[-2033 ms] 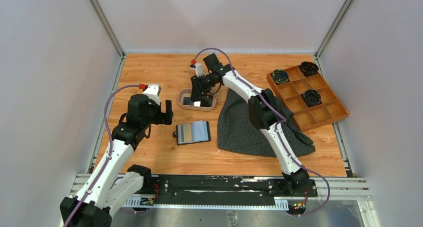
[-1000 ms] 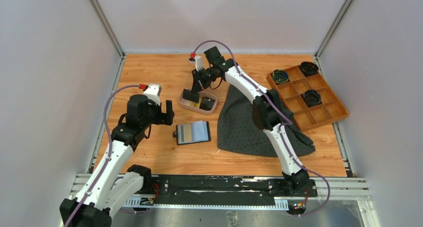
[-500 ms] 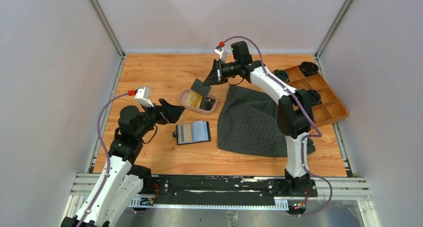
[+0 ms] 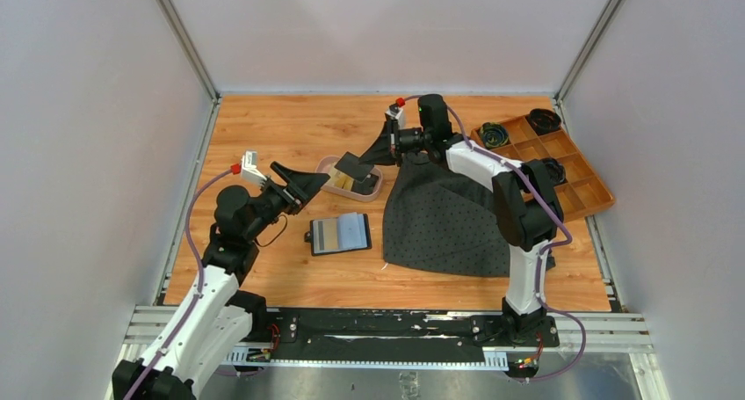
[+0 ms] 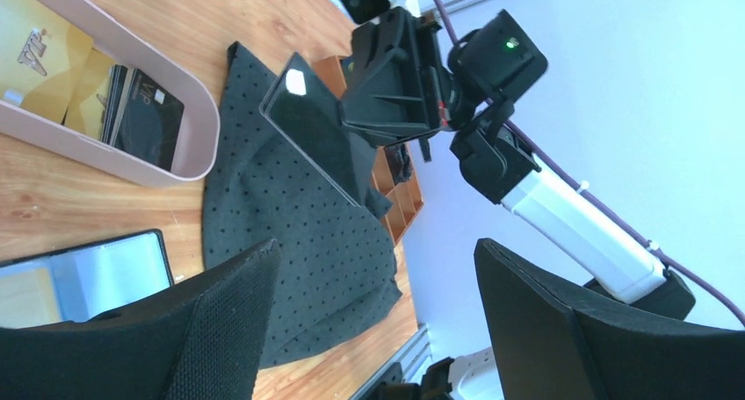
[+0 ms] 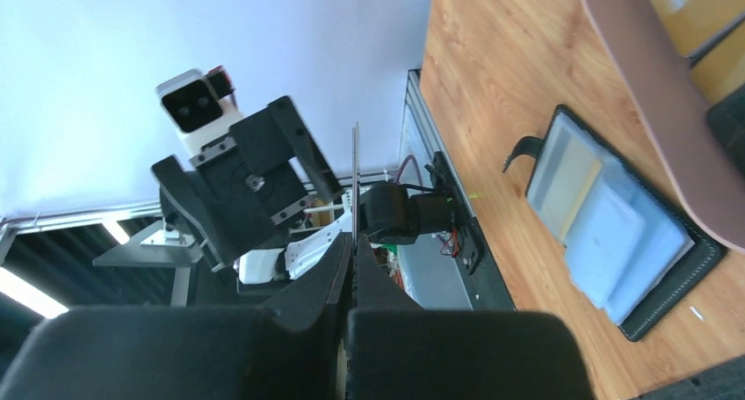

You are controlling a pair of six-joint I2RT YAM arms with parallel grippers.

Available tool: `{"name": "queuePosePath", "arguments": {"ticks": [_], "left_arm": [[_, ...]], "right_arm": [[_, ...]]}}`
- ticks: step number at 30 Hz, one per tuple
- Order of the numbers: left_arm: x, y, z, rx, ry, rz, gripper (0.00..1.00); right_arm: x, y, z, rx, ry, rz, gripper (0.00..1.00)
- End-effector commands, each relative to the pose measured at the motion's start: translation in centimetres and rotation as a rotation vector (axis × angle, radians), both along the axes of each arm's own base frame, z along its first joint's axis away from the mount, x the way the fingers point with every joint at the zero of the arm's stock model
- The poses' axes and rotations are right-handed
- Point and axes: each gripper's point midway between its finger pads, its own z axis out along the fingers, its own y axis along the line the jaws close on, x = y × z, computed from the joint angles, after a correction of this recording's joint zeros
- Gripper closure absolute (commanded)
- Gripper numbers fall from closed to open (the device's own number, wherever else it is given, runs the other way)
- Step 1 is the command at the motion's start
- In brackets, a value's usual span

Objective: Put the credit cards into the card holder
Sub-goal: Pick up the credit card from the storage box.

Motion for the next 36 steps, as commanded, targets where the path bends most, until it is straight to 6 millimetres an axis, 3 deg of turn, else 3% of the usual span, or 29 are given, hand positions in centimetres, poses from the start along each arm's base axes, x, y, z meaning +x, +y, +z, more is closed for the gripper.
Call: {"name": "queuePosePath", "arguments": {"ticks": [1, 9, 14, 26, 30, 34, 36], "left_arm": [[1.2, -0.2, -0.9, -0.055, 0.052, 0.014, 0.17], [4.1, -1.4, 0.5, -0.088, -0.052, -0.023, 0.27], [5.5, -2.1, -0.6, -0.097, -0.032, -0.051, 0.38], [5.8, -3.6, 1.4, -0.16, -0.124, -0.122, 0.51], [5.6, -4.1, 1.9, -0.188, -0.143, -0.15, 0.64], [5.4, -4.5, 2.0, -0.228, -0.142, -0.173, 0.89], [5.3, -4.7, 2.0, -0.23, -0.139, -0.181, 0.97]], "right_arm": [[-0.9, -0.5, 3.5, 0.082, -0.038, 0.045, 1.0], [-1.2, -0.5, 3.6, 0.115, -0.07, 0.089, 1.0], [-1.6, -0.1, 4.1, 0.138, -0.08, 0.123, 1.0], [-2.9, 0.8, 4.3, 0.15, -0.087, 0.178, 1.0], [-3.2, 1.1, 4.5, 0.154, -0.097, 0.192, 1.0], [-3.3, 1.1, 4.3, 0.135, -0.119, 0.2, 1.0], [-3.2, 1.1, 4.3, 0.119, -0.157, 0.202, 1.0]]}}
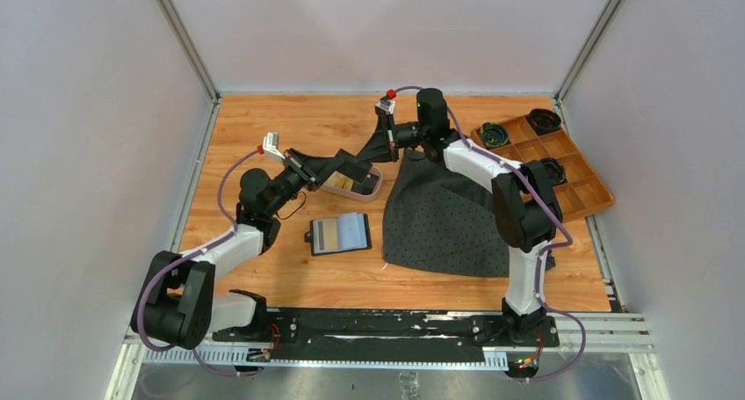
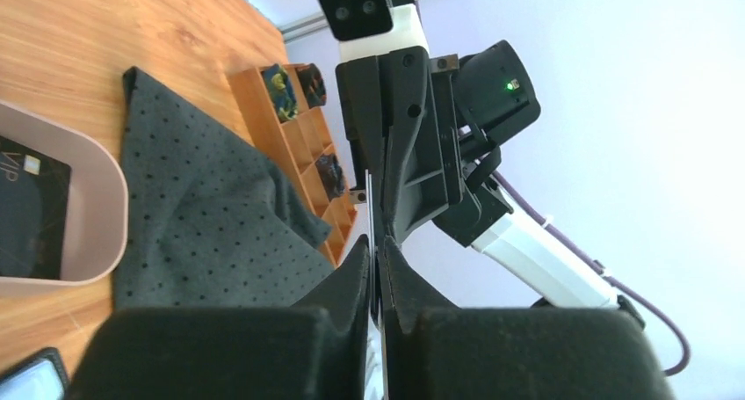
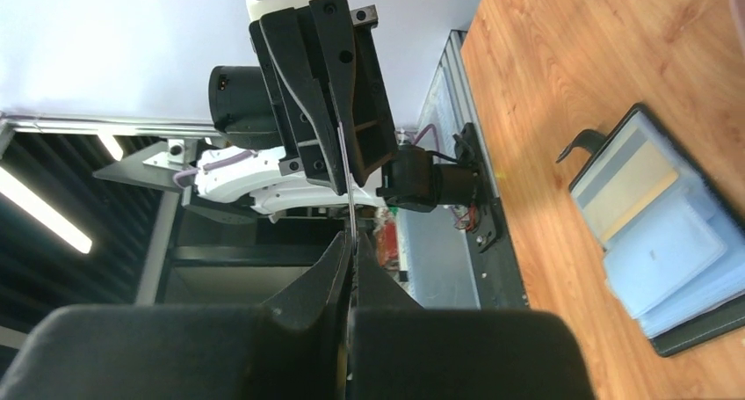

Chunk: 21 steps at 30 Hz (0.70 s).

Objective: Put the credit cards into the card holder
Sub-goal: Pick up the credit card from the storage box.

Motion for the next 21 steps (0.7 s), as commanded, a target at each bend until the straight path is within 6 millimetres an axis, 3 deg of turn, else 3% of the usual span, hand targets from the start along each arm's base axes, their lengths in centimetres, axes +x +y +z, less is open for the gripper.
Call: {"name": "queuePosePath", "arguments": {"ticks": [1, 4, 7, 10, 14, 16, 18, 21], "left_arm": [[-0.7, -0.9, 2.0, -0.039, -0.07, -0.047, 0.99], [-0.8, -1.4, 1.1, 0.001, -0.048, -0.049, 1.0], [-0.6, -1.1, -0.8, 0.119, -0.021, -0.015, 1.0], [-0.5, -0.5, -1.1, 0.179, -0.056, 0.027, 1.0], [-0.9, -0.8, -0.7, 0.223, -0.121, -0.006, 1.0], [-1.2, -0.9, -0.6, 0.254, -0.161, -0.019, 1.0], [-1.7, -0.9, -0.3, 0.28, -0.207, -0.033, 1.0], [-2.4, -0.9, -0.3, 0.304, -0.245, -0.053, 1.0]], "right_arm": [[-0.6, 0.4, 0.4, -0.022, -0.095, 0.037, 1.0], [-0.5, 0.1, 0.0, -0.097, -0.211, 0.019, 1.0], [-0.2, -0.6, -0.6, -0.232, -0.475, 0.002, 1.0], [0.0, -1.5, -1.4, -0.381, -0.672, -0.025, 1.0], [-1.0, -1.6, -1.8, -0.386, -0.714, 0.004, 0.98], [-1.4, -1.7, -1.3, -0.355, -0.723, 0.027, 0.67], [-1.6, -2.2, -0.5, -0.339, -0.763, 0.038, 0.43], [-2.0, -3.4, 0.0, -0.341, -0.887, 0.076, 0.25]]}}
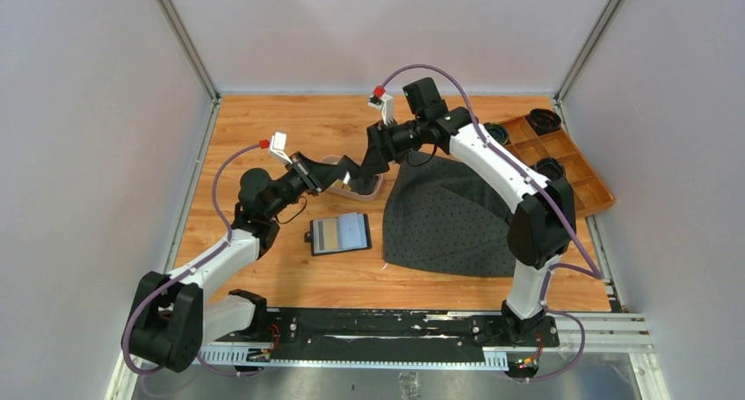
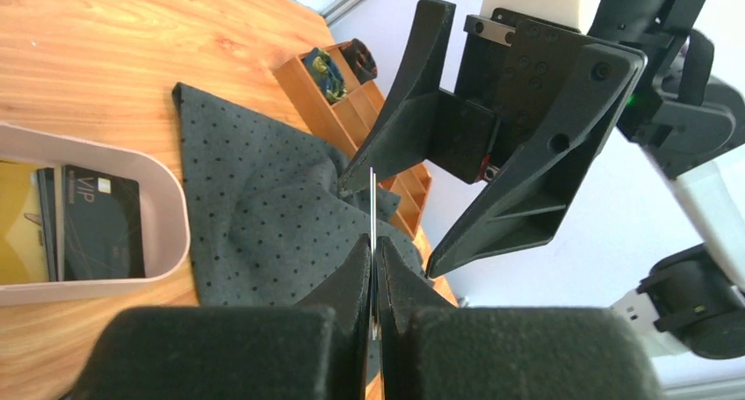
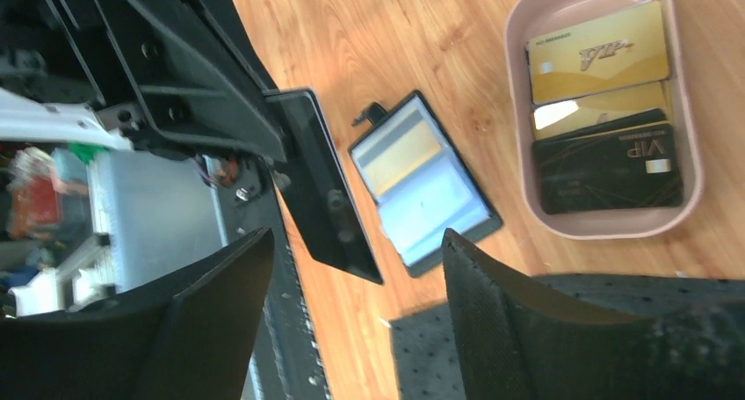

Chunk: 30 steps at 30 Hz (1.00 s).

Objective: Put the credit cards into the card holder
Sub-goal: Pick up the credit card from the storage box.

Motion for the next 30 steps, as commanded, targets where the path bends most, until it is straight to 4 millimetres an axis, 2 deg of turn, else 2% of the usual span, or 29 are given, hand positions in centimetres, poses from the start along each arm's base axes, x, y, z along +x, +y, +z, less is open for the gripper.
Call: {"name": "queuePosePath", "arguments": {"ticks": [1, 9, 12, 15, 19, 24, 28, 30], "left_arm": [[-1.3, -0.3, 0.2, 0.088, -0.106, -0.062, 1.0], [-2.7, -1.4, 1.2, 0.111, -0.169, -0.177, 1.0], [-2.7, -1.5, 1.3, 0.111, -0.171, -0.185, 1.0], [-2.9, -1.6, 1.9, 0.098, -0.185, -0.193, 1.0], [-3.3, -1.6, 2.2, 0.086, -0.189, -0.205, 1.0], [-3.7, -1.6, 2.8, 0.056, -0.203, -0.207, 1.0], [-4.4, -1.5, 3.3, 0.011, -0.208, -0.212, 1.0], [-4.8, -1.5, 3.4, -0.01, -0.204, -0.228, 0.95]], "right_arm": [[-1.3, -2.1, 1.1, -0.034, -0.182, 0.095, 0.22], [-4.8, -1.3, 0.2, 0.047, -0.131, 0.25, 0.2], [-5.8, -0.5, 0.0, 0.055, -0.111, 0.283, 0.24], [-5.8, -0.1, -0.7, 0.03, -0.097, 0.274, 0.3], [-5.7, 0.2, -1.0, 0.025, -0.069, 0.265, 0.45], [-6.3, 0.5, -0.9, 0.046, -0.049, 0.289, 0.79], [-7.1, 0.3, -0.1, 0.099, -0.021, 0.319, 0.93], [-7.5, 0.3, 0.6, 0.15, 0.022, 0.338, 0.99]]}}
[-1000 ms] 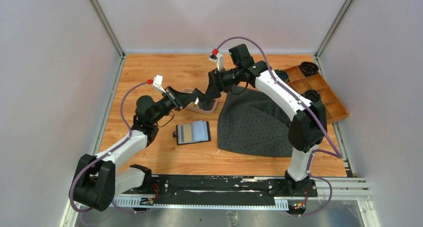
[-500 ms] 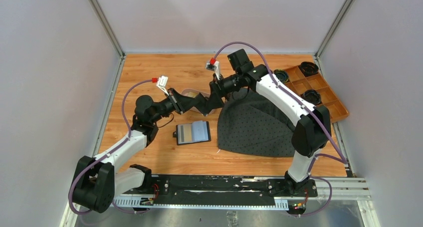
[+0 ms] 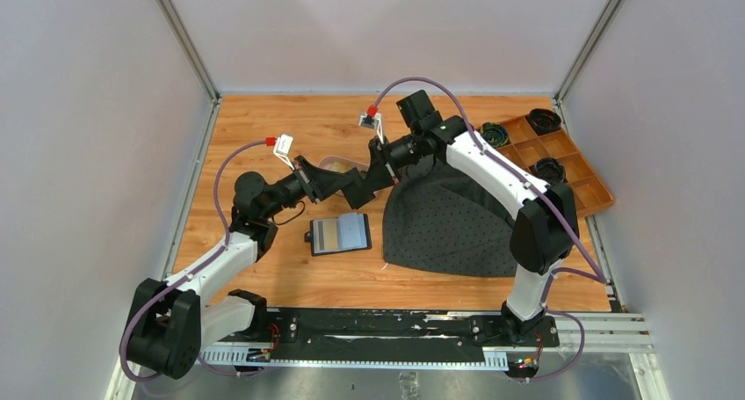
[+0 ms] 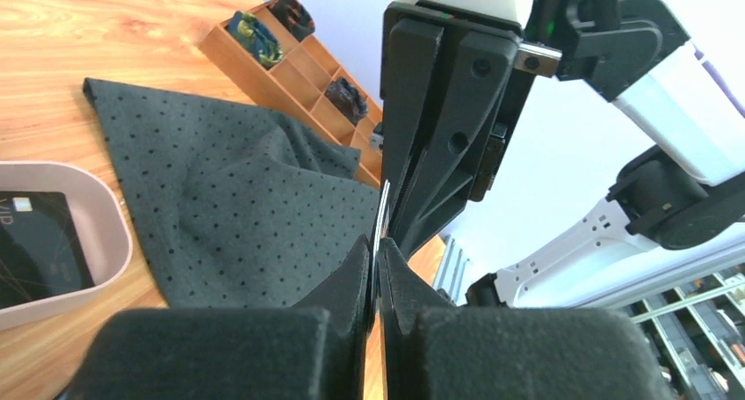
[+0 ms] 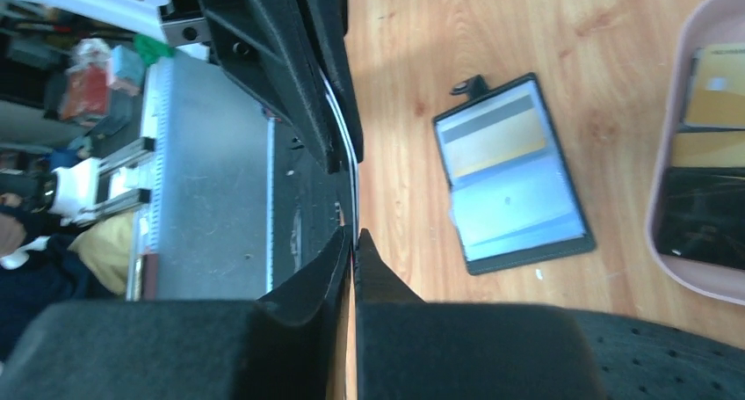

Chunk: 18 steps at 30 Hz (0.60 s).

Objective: Put the credit cards into the card holder
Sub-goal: Pick up the credit card from the storage box.

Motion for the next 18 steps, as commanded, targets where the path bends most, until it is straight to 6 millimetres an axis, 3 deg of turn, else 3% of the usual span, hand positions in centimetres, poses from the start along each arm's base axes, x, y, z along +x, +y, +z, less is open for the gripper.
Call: {"name": "queuePosePath", "arguments": {"ticks": [1, 6, 9, 15, 18], "left_arm": [[-1.5, -0.1, 1.9, -0.078, -0.038, -0.047, 0.9], [-3.6, -0.2, 1.9, -0.131, -0.039, -0.124, 0.62], [-4.8, -0.3, 1.9, -0.129, -0.056, -0.175, 0.54], [-5.8, -0.5, 1.1, -0.079, -0.059, -0.22, 0.54], [-5.7, -0.5, 0.8, -0.061, -0.046, -0.214, 0.66]], "right_arm": [[-2.0, -0.1, 1.5, 0.103, 0.114, 0.082, 1.0], [-3.1, -0.3, 3.3, 0.229, 0.22, 0.159, 1.0], [-3.5, -0.4, 3.7, 0.255, 0.249, 0.189, 1.0], [-3.8, -0.8, 4.5, 0.286, 0.268, 0.237, 1.0], [-3.7, -0.9, 4.4, 0.291, 0.275, 0.245, 1.0]]}}
